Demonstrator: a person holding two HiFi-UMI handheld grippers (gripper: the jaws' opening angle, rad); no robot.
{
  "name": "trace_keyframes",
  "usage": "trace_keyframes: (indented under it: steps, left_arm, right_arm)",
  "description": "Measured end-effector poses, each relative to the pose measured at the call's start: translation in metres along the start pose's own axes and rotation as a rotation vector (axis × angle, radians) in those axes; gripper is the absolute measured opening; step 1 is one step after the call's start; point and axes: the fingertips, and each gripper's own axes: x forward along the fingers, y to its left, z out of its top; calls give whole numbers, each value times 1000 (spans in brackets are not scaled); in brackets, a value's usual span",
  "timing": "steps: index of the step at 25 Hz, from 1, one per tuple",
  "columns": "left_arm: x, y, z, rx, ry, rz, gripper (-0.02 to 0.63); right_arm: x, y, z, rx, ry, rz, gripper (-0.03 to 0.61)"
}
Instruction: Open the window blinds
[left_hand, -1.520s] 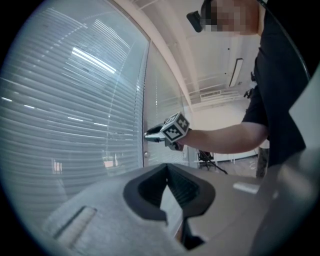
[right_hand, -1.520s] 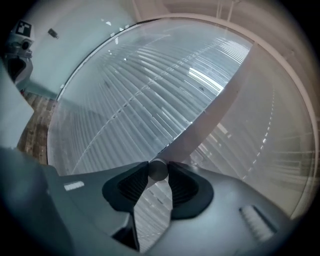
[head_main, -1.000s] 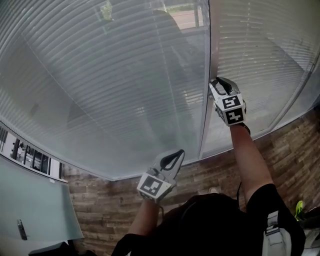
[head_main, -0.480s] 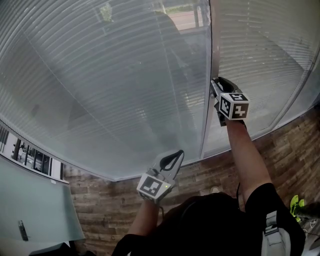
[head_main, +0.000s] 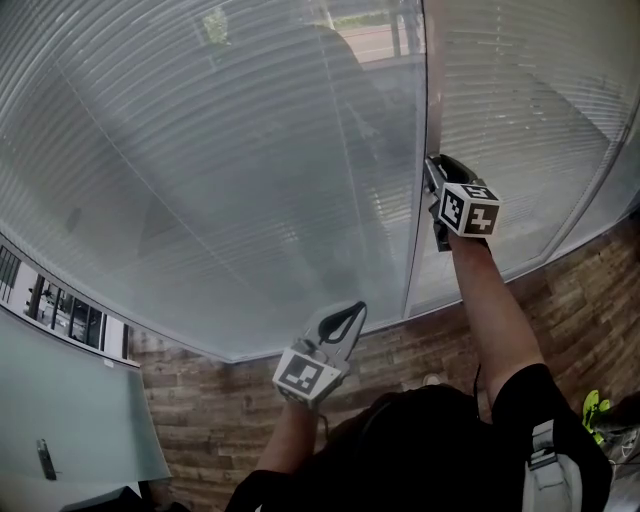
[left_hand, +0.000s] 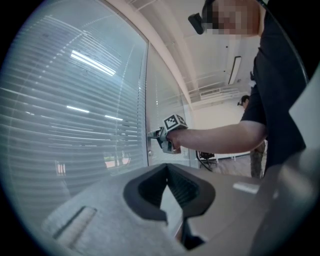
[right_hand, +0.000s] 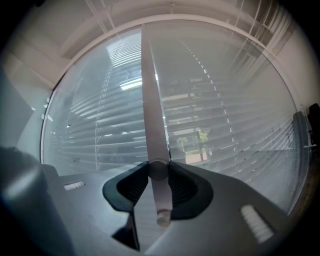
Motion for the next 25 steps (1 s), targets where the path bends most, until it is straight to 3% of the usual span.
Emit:
trace_keyframes:
  steps: [15,19,22,25]
  left_arm:
    - [0,0,2,3,-7,5,3]
    - [3,3,-7,33,-25,9,4]
    - [7,2,-8,25,-26,-1,4]
    - [12,-3,-3,11,-23,-13,4]
  right_arm:
    - [2,1,0,-32,4,12,124]
    - [-2,3,0,-58,4,42,156]
    - [-7,4,-3,-121,13,56,181]
    - [-12,3,-8,-280,45,47,193]
